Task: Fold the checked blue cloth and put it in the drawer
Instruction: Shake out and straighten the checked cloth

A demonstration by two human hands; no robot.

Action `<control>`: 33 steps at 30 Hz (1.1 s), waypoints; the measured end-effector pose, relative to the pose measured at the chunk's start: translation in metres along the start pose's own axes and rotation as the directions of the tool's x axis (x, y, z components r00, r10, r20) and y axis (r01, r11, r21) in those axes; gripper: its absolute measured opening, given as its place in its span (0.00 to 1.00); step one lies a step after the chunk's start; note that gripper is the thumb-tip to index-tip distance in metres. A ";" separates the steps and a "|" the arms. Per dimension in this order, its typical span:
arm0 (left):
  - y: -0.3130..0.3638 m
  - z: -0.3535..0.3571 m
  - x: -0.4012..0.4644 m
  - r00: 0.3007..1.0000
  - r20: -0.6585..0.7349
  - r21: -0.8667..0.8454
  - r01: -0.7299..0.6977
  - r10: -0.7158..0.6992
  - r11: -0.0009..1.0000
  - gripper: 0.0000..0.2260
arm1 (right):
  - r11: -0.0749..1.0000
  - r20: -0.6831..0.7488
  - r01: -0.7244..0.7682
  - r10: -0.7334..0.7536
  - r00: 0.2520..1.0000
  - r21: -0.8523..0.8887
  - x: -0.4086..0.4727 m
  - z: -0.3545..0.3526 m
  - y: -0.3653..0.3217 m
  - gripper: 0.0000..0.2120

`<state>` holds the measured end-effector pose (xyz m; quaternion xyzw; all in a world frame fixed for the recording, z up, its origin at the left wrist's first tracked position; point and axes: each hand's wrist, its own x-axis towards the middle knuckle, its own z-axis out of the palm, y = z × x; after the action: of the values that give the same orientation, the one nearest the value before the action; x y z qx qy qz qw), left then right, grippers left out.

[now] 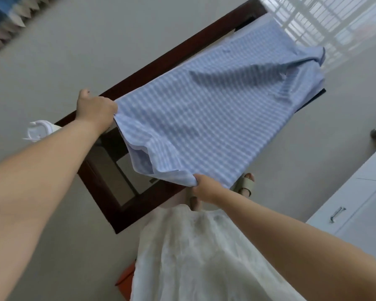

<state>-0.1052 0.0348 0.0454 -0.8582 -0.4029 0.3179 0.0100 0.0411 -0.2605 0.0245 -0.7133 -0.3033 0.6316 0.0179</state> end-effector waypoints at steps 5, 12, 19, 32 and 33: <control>-0.030 0.035 -0.032 0.971 0.162 0.374 0.103 -0.175 0.922 0.09 | 0.988 0.132 0.142 -0.149 0.980 0.059 0.000 0.064 -0.038 0.14; -0.047 0.074 -0.051 0.816 0.400 0.600 0.111 -0.417 0.793 0.20 | 0.969 0.402 0.247 -0.213 0.891 -0.034 0.003 0.111 -0.048 0.39; 0.044 0.086 -0.032 0.831 0.531 0.227 0.047 -0.164 0.973 0.17 | 0.995 0.063 0.013 -0.007 0.998 -0.095 0.050 0.017 -0.003 0.26; 0.183 0.040 0.037 0.935 0.353 -0.299 0.147 -0.034 0.943 0.24 | 0.988 -0.235 -0.080 0.047 0.971 -0.135 0.099 -0.161 0.068 0.22; 0.191 0.036 0.044 0.935 0.352 -0.320 0.167 -0.047 0.933 0.24 | 0.986 -0.243 -0.071 0.033 0.970 -0.153 0.103 -0.176 0.072 0.22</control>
<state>0.0267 -0.0725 -0.0587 -0.7555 -0.4949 0.3840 -0.1921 0.2332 -0.2090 -0.0612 -0.7911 -0.3300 0.5147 -0.0199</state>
